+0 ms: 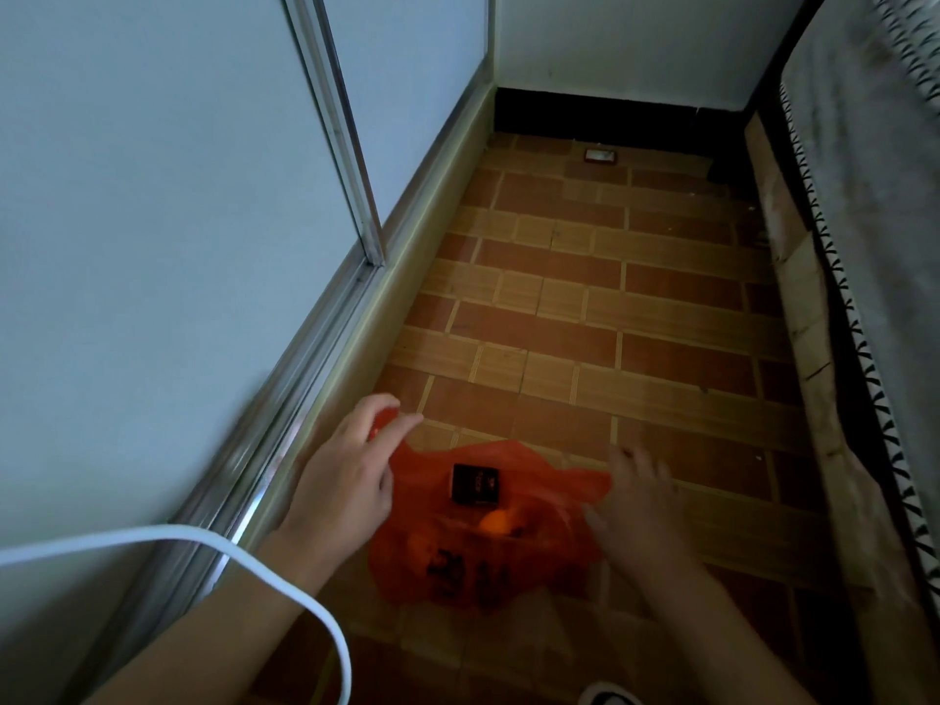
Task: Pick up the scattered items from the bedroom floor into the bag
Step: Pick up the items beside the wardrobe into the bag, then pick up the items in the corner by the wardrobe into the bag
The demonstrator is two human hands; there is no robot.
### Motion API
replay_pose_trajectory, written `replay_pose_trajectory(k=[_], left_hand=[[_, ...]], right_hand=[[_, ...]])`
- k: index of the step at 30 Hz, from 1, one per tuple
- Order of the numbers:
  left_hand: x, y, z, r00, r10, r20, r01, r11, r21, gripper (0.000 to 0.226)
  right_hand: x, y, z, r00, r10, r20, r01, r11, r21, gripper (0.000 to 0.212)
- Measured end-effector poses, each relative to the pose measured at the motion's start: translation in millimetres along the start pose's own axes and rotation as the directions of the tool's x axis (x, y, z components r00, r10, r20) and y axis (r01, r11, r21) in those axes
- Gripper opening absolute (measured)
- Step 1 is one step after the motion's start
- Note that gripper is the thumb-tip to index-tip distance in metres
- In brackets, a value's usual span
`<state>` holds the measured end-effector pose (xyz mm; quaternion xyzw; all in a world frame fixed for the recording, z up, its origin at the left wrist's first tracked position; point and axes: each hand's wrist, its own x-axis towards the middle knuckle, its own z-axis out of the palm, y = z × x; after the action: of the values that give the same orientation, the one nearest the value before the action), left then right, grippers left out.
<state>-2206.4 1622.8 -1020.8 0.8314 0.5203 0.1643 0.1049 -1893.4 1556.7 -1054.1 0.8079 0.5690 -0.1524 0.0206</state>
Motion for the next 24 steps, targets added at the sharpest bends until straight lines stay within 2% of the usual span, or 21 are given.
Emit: replay_pose_trajectory(k=[1, 3, 5, 7, 10, 12, 13, 15, 18, 21, 24], left_hand=[[2.0, 2.4, -5.4, 0.999, -0.033, -0.012, 0.033, 0.999, -0.008, 0.069], [6.6, 5.8, -14.6, 0.994, -0.101, -0.032, 0.100, 0.995, -0.024, 0.071], [10.6, 5.2, -19.9, 0.982, -0.174, -0.071, 0.173, 0.985, -0.023, 0.069], [13.2, -1.5, -24.4, 0.968, -0.234, -0.096, 0.233, 0.972, -0.019, 0.057], [12.6, -11.7, -34.2, 0.934, -0.349, -0.080, 0.351, 0.937, 0.001, 0.028], [13.4, -6.6, -45.3, 0.913, -0.391, -0.112, 0.384, 0.920, -0.081, 0.018], [15.0, 0.1, -52.7, 0.910, -0.383, -0.162, 0.356, 0.919, -0.169, 0.016], [18.5, 19.6, -69.2, 0.898, -0.312, -0.309, 0.207, 0.921, -0.330, 0.015], [23.0, 46.8, -86.5, 0.871, -0.187, -0.454, -0.021, 0.910, -0.415, 0.010], [24.8, 57.4, -87.6, 0.896, -0.140, -0.422, -0.029, 0.929, -0.370, 0.005], [24.0, 51.9, -78.9, 0.947, -0.163, -0.278, 0.079, 0.954, -0.289, 0.017]], right_hand=[[1.4, 7.2, -1.2, 0.996, 0.059, 0.062, -0.061, 0.998, 0.031, 0.058], [2.4, 16.8, -4.7, 0.982, 0.119, 0.143, -0.146, 0.971, 0.190, 0.011], [4.6, 20.4, -4.8, 0.976, 0.128, 0.174, -0.173, 0.946, 0.275, 0.021], [5.2, 18.7, -12.9, 0.984, 0.119, 0.132, -0.160, 0.914, 0.373, 0.022], [0.1, 9.5, -39.8, 0.996, 0.027, -0.081, 0.027, 0.800, 0.599, 0.026], [-9.7, -0.2, -64.3, 0.973, -0.023, -0.228, 0.185, 0.666, 0.723, 0.026], [-16.6, -6.0, -77.3, 0.958, -0.044, -0.284, 0.254, 0.593, 0.764, 0.022], [-30.6, -15.6, -99.7, 0.921, -0.075, -0.383, 0.370, 0.477, 0.797, 0.016], [-44.4, -21.0, -121.2, 0.859, -0.095, -0.503, 0.501, 0.364, 0.785, 0.016], [-44.8, -20.9, -126.2, 0.864, -0.082, -0.497, 0.490, 0.367, 0.791, 0.016], [-38.3, -20.8, -115.2, 0.922, -0.060, -0.383, 0.358, 0.505, 0.785, 0.017]])
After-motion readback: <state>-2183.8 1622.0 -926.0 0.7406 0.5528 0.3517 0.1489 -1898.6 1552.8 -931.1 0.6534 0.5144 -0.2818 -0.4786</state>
